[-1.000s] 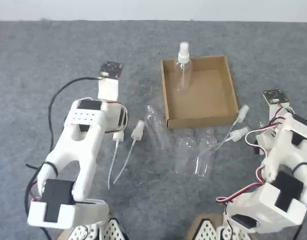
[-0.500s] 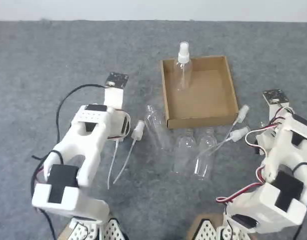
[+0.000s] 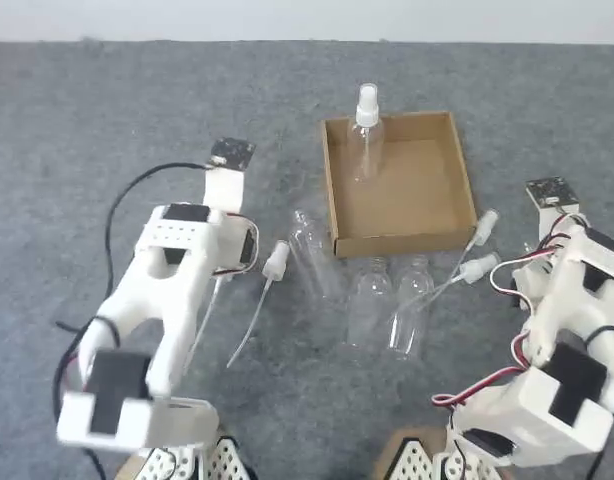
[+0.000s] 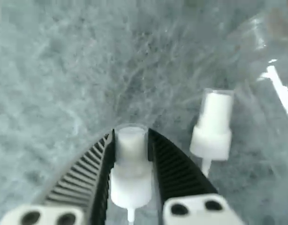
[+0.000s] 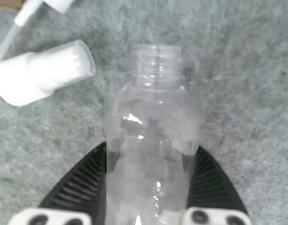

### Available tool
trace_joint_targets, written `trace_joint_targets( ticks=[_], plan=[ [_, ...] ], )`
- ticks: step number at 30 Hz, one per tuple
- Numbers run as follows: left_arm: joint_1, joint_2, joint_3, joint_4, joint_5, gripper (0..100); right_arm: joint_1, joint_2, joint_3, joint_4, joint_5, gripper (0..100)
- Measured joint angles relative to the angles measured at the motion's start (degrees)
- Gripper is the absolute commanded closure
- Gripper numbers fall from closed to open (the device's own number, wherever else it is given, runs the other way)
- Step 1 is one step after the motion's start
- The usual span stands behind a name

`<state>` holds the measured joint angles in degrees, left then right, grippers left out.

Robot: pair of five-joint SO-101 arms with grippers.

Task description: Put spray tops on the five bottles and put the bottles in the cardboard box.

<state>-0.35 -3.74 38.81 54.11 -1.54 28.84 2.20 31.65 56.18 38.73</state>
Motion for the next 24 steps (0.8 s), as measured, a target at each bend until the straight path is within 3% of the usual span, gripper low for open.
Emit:
trace_joint_targets(
  ticks=[3,7,12,19,24],
  plan=[
    [-0.09,-7.56,0.26,3.69,0.0,99,0.0,0.0,0.0,0.0,0.0,69.0],
    [0.0,-17.14,5.45,5.45,0.0,99,0.0,0.0,0.0,0.35,0.0,69.1],
    [0.0,-24.97,12.48,4.57,0.0,99,-1.05,0.0,-6.51,8.35,0.09,69.2],
    [0.0,-28.31,17.14,2.02,-0.09,99,-2.73,4.31,-20.31,16.7,-0.18,69.3],
    [-0.09,-28.4,17.14,2.02,0.0,99,-3.87,14.77,-29.54,18.55,-2.37,77.5]
  ],
)
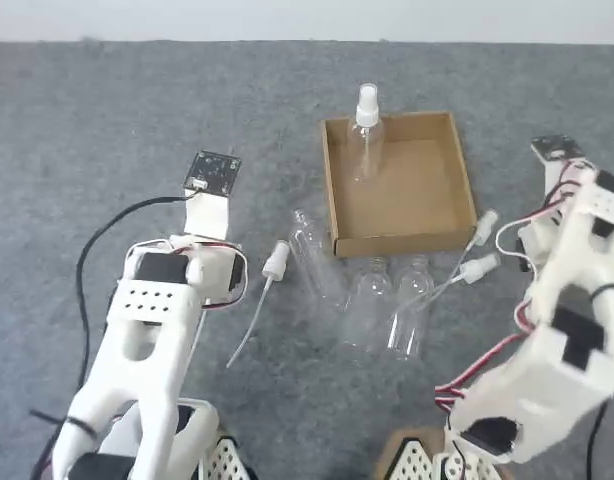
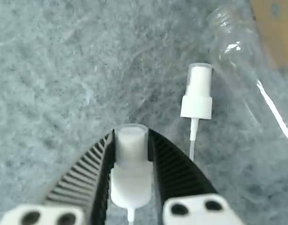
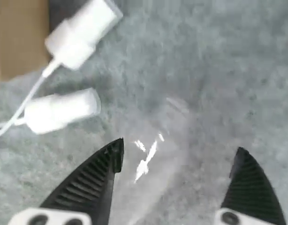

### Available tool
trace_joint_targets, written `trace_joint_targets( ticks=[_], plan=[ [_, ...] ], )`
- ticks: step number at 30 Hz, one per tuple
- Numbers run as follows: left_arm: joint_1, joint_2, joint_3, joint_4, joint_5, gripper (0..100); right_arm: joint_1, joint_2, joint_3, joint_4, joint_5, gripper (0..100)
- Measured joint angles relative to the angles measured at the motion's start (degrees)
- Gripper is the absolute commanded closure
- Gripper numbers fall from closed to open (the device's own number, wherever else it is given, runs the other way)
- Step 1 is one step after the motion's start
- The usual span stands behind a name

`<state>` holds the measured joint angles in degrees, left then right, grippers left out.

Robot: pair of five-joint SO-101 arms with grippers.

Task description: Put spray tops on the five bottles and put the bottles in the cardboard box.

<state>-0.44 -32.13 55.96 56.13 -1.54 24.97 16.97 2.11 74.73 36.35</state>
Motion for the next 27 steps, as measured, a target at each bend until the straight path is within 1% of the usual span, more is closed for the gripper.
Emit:
trace_joint_targets(
  ticks=[4,10,14,17,19,23,27],
  plan=[
    [0.09,-0.09,0.09,-0.09,0.0,99,-0.26,6.15,-3.87,2.81,-0.09,77.9],
    [0.09,-0.09,0.09,-1.14,0.0,99,-0.62,6.59,-4.31,3.69,-1.23,77.9],
    [0.09,-0.09,1.23,-1.14,0.0,99,-0.62,5.36,-4.31,3.78,-6.86,77.8],
    [0.09,-0.09,1.32,-1.14,0.0,99,-0.62,1.67,-4.31,6.07,-11.34,77.8],
    [0.09,-0.09,1.32,-1.14,0.0,99,-0.62,-0.62,-4.31,8.18,-13.19,77.8],
    [0.09,-0.09,1.32,-1.14,0.0,99,-0.35,-2.73,-4.31,8.88,-16.35,77.8],
    [0.09,-0.09,1.32,-1.14,0.0,99,1.41,-2.81,0.18,3.6,-19.87,77.8]
  ],
)
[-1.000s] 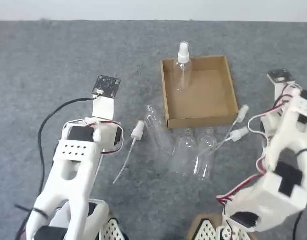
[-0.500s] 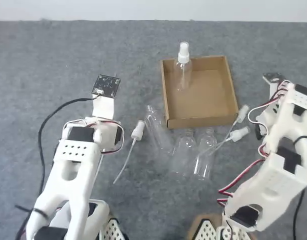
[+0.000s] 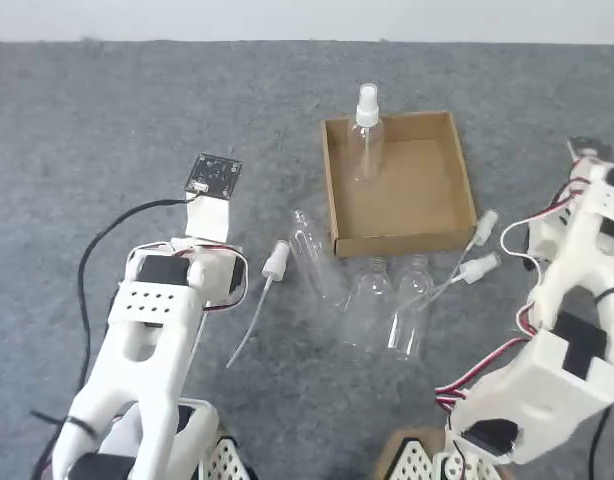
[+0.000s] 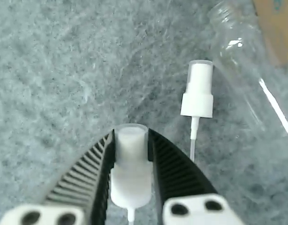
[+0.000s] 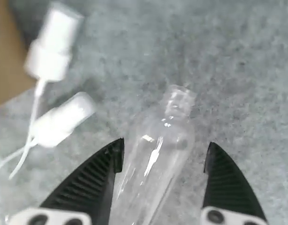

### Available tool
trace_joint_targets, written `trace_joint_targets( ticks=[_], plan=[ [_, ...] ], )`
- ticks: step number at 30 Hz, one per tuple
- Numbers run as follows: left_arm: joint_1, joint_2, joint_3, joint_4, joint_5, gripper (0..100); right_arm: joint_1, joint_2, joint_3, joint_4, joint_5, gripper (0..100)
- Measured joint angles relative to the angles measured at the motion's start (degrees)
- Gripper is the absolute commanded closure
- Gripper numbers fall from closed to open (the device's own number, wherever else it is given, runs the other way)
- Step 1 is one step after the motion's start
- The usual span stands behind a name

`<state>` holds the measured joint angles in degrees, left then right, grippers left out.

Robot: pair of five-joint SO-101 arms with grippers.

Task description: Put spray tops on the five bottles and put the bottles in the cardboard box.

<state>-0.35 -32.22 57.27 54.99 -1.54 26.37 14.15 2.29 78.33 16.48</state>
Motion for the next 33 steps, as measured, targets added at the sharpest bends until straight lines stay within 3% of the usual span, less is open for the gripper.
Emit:
trace_joint_targets(
  ticks=[5,13,17,24,29,33],
  plan=[
    [0.0,0.0,0.0,0.0,0.0,99,0.97,0.0,5.19,-6.95,-2.46,79.0],
    [0.0,0.0,0.53,0.0,0.0,99,1.14,-0.53,9.05,-12.48,-2.11,92.0],
    [0.0,0.0,0.53,0.0,0.0,99,1.32,-1.05,9.76,-13.27,6.51,93.3],
    [0.0,0.0,0.53,0.0,0.0,99,1.32,-1.32,9.76,-13.27,28.92,91.1],
    [0.0,0.0,0.53,0.0,0.0,99,1.32,-1.32,9.76,-13.27,33.58,77.5],
    [0.0,0.0,0.53,0.0,0.0,99,1.32,-1.32,9.76,-12.75,34.2,73.8]
  ],
)
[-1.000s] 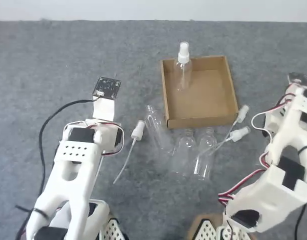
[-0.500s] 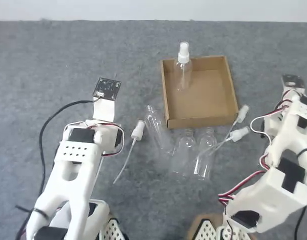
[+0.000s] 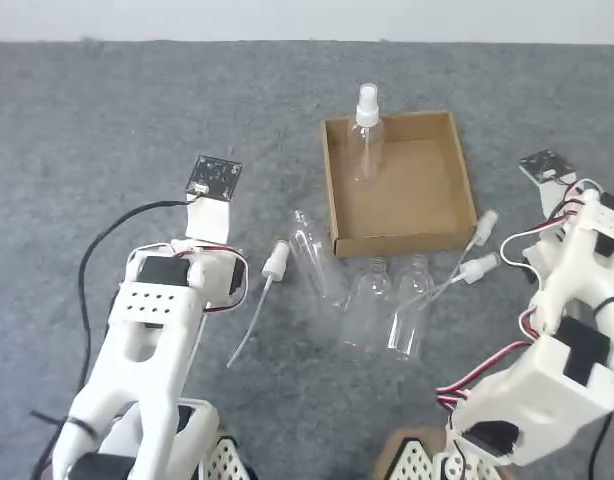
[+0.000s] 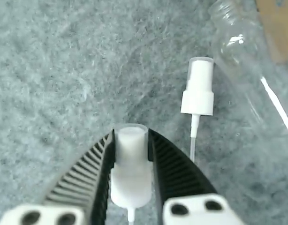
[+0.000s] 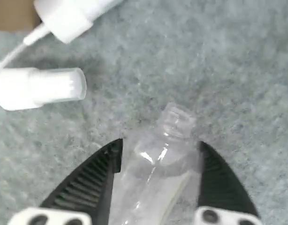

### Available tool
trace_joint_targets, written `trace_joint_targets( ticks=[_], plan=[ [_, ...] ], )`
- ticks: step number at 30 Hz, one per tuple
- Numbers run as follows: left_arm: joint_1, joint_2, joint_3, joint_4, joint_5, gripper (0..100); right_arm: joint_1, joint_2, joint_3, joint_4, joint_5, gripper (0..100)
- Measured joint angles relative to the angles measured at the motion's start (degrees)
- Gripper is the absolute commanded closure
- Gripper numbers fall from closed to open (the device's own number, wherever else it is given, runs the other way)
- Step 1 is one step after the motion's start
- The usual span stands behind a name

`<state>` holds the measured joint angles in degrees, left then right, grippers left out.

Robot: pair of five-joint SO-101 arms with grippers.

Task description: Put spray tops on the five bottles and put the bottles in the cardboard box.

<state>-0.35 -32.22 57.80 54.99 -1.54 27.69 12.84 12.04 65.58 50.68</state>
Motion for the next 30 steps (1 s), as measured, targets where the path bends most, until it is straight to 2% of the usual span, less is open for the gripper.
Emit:
trace_joint_targets(
  ticks=[4,9,13,24,30],
  plan=[
    [0.0,0.0,0.0,0.0,0.0,99,0.0,0.0,0.0,2.2,-0.18,73.8],
    [0.0,0.0,0.0,0.0,0.0,99,0.0,0.0,0.0,2.81,-7.3,74.0],
    [0.0,0.0,0.0,0.0,0.0,99,0.0,0.0,0.0,2.9,-10.55,81.2],
    [0.0,0.0,0.0,0.0,0.0,99,0.7,0.0,0.79,0.62,-11.34,85.2],
    [0.0,0.0,0.0,0.0,0.0,99,0.7,0.79,0.7,0.62,-11.34,80.4]
  ],
)
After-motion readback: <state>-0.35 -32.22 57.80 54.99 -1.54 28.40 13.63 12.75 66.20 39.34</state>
